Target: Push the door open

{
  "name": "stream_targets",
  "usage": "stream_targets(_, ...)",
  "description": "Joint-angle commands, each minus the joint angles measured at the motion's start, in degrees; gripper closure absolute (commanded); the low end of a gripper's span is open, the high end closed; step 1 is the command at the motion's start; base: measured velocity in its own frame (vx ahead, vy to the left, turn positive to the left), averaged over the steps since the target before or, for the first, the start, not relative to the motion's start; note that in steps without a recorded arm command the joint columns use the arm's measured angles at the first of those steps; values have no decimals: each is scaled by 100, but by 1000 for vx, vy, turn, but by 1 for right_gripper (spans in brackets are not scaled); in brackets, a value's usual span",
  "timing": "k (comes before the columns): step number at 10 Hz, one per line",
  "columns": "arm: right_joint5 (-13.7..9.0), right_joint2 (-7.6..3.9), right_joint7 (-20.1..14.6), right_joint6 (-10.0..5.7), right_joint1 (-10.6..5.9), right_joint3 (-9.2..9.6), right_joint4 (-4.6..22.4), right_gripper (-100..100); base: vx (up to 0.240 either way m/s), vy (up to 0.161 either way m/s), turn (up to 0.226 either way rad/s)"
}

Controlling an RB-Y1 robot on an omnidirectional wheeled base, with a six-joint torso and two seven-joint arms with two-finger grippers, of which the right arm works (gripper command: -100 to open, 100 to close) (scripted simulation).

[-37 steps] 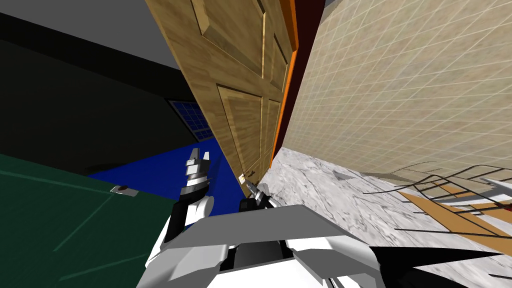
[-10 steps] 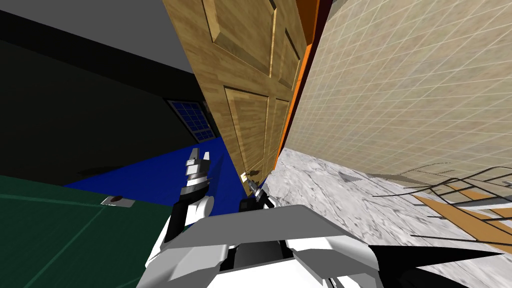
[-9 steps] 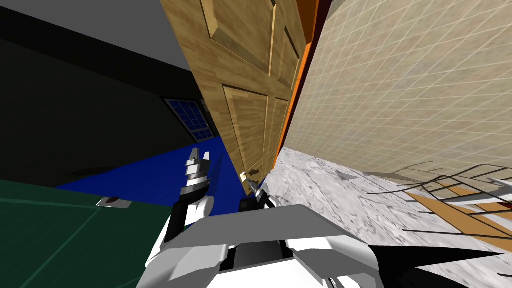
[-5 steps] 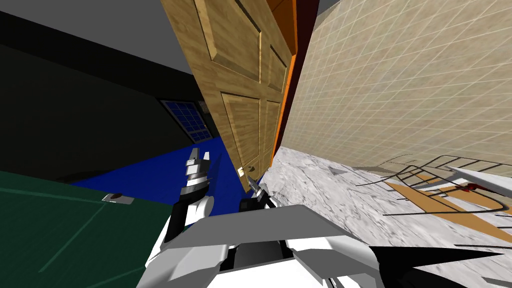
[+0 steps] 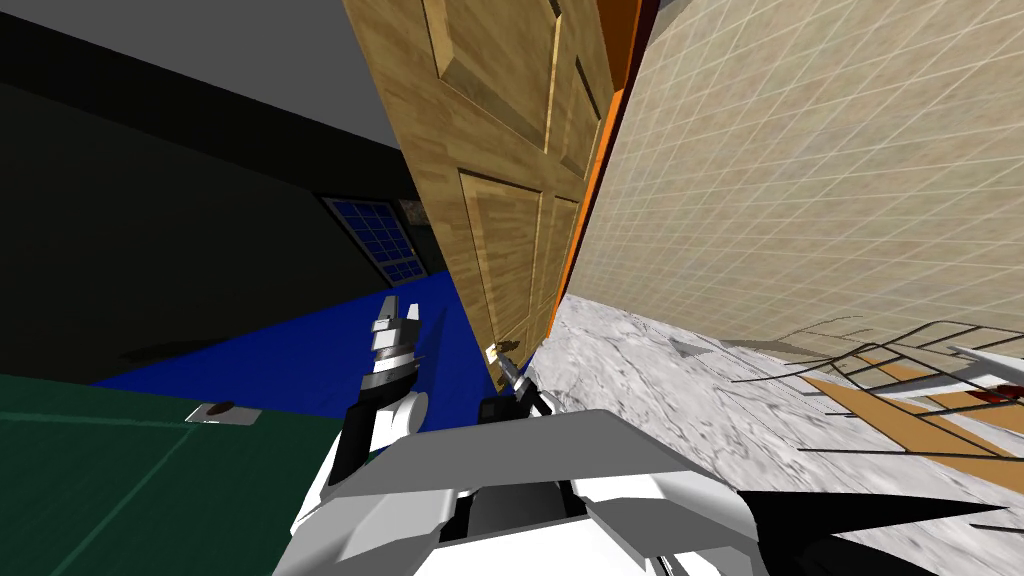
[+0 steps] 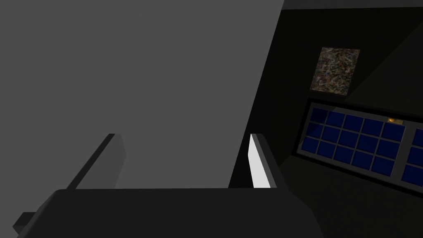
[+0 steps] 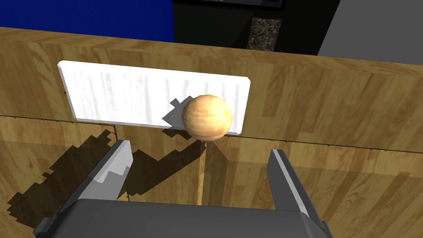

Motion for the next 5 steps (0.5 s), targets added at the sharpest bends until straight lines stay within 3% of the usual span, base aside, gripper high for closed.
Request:
stream_targets(1, -1, 61, 13, 12, -20, -30, 18, -100, 147, 135, 22)
stream_targets(2, -2, 111, 17, 14, -34, -46, 32, -100, 133, 123, 18)
stream_targets(3, 0, 73, 11, 25, -18, -33, -6, -100, 50, 51, -4)
stream_targets(4, 0, 73, 11, 25, -18, -33, -6, 100, 0, 0, 0)
stream_targets(5, 0, 73, 11, 25, -18, -33, -6, 100, -17, -20, 7)
